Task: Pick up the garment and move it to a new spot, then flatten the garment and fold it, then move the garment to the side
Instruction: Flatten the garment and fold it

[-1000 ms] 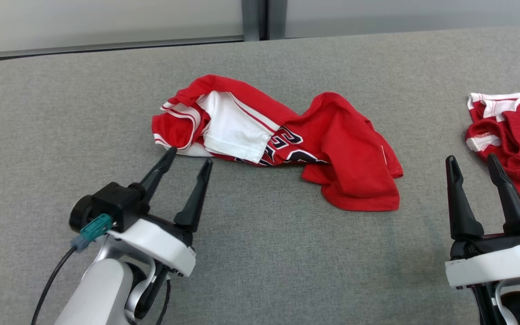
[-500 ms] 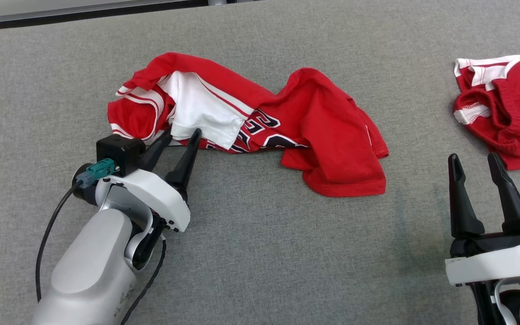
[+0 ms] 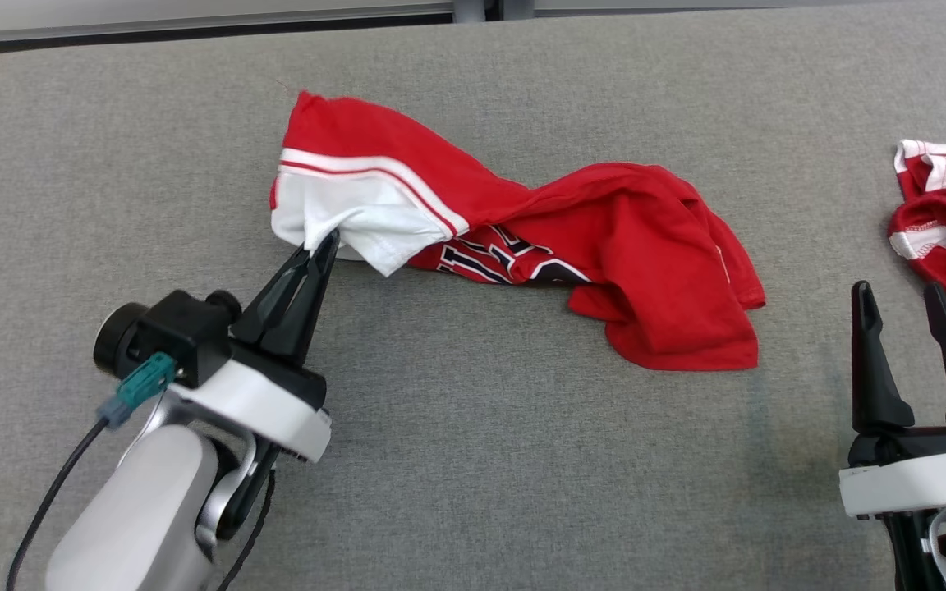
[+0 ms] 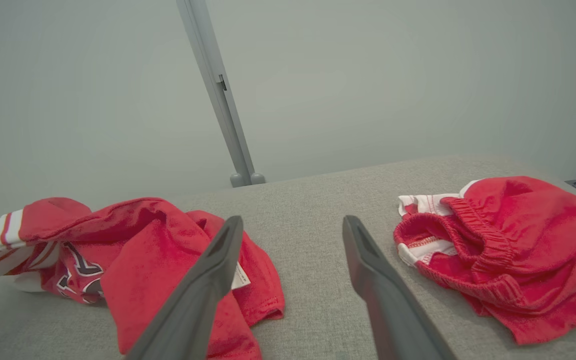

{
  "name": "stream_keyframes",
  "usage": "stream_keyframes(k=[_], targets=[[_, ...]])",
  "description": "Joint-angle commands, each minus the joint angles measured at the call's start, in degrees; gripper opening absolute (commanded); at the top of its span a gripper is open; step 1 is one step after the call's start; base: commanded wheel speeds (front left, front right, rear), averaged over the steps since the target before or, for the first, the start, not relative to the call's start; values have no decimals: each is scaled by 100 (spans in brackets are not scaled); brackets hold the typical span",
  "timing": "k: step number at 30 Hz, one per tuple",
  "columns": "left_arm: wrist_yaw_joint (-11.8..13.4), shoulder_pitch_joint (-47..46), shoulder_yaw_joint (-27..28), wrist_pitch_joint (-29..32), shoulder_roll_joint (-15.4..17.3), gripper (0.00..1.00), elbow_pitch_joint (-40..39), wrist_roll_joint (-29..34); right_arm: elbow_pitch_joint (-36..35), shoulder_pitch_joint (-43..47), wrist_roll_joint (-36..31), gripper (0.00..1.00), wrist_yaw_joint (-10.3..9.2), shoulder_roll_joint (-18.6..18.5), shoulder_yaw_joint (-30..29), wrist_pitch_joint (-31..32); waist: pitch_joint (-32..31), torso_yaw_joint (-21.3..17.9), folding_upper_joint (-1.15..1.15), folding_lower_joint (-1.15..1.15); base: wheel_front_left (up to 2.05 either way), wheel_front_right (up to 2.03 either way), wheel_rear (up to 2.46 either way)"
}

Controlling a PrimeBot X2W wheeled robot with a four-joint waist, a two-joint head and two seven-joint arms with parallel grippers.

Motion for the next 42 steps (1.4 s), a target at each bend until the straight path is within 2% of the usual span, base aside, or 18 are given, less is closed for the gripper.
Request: stream_keyframes(k=[1,7,11,13,16,17,18,21,27,35,42], targets=[[114,197,46,72,143,0,-216,26,-38,17,-26,100,0,-10,-33,29,-55,91,0,0,0,0,0],[802,1375,264,538,567,0,-1569,-116,-111,128,-25,100,0,-10,-224,81,-125,304,0,0,0,0,0],[1202,2123,386,761,657,0,-2163,-297,-128,157,12,100,0,-10,-369,72,-122,419,0,0,0,0,0],[1298,2400,401,782,642,0,-2230,-398,-144,152,-20,100,0,-10,-394,75,-117,441,0,0,0,0,0],[1254,2602,361,776,524,0,-2085,-601,-192,141,-30,100,0,-10,-426,103,-111,476,0,0,0,0,0],[1228,2634,357,757,491,61,-1986,-665,-208,135,-30,100,0,-10,-431,119,-115,478,0,0,0,0,0],[1187,2634,350,707,426,100,-1896,-718,-224,128,-35,100,0,-10,-437,135,-123,479,0,0,0,0,0],[1090,2516,392,354,265,100,-1676,-766,-255,130,-69,100,0,-10,-421,140,-179,469,0,0,0,0,0],[1114,2275,796,-231,107,100,-1654,-543,-401,166,-122,100,0,-10,-371,192,-282,368,0,0,0,0,0],[1121,1944,1335,-317,181,100,-1738,-125,-513,218,-349,100,0,-10,-255,257,-450,195,0,0,0,0,0],[1043,1762,1492,-316,299,100,-1458,-69,-495,307,-382,100,0,-9,-137,309,-609,100,0,0,0,0,0]])
